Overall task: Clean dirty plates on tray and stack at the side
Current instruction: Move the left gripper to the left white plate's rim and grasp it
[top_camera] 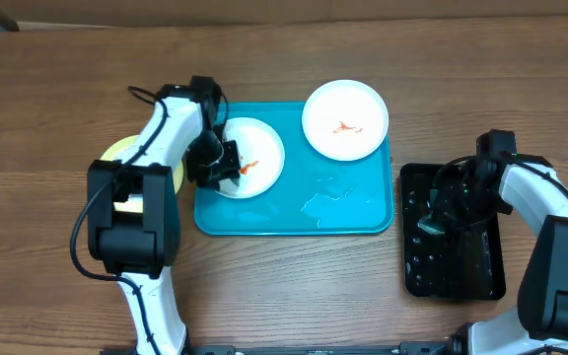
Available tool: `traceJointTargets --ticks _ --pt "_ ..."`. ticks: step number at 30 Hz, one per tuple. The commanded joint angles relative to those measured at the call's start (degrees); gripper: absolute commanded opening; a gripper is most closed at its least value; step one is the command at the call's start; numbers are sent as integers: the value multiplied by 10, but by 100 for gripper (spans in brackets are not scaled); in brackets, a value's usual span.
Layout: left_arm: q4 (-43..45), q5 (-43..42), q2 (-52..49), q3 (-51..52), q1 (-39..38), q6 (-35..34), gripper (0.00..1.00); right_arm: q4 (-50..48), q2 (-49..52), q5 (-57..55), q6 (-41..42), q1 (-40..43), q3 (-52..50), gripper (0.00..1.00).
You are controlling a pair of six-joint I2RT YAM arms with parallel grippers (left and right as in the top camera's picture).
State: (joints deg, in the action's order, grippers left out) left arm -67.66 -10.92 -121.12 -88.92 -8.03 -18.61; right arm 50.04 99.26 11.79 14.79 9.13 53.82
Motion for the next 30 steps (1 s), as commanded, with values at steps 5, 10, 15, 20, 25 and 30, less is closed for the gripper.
traceJointTargets --ticks 5,10,15,20,25,30 --pt "-39 -11 2 -10 -50 -3 42 8 26 -28 0 0 -31 20" --pt "-58 12 2 -29 -41 -17 42 9 26 -28 0 0 -31 20" --pt "-70 12 22 -74 2 -26 43 8 26 -28 0 0 -31 20" --pt "-60 59 43 -111 38 -21 46 8 26 -28 0 0 -31 20" --pt "-25 108 41 -94 43 3 57 8 26 -28 0 0 -31 20" --pt "-1 115 41 -62 43 3 59 8 26 -28 0 0 -31 20"
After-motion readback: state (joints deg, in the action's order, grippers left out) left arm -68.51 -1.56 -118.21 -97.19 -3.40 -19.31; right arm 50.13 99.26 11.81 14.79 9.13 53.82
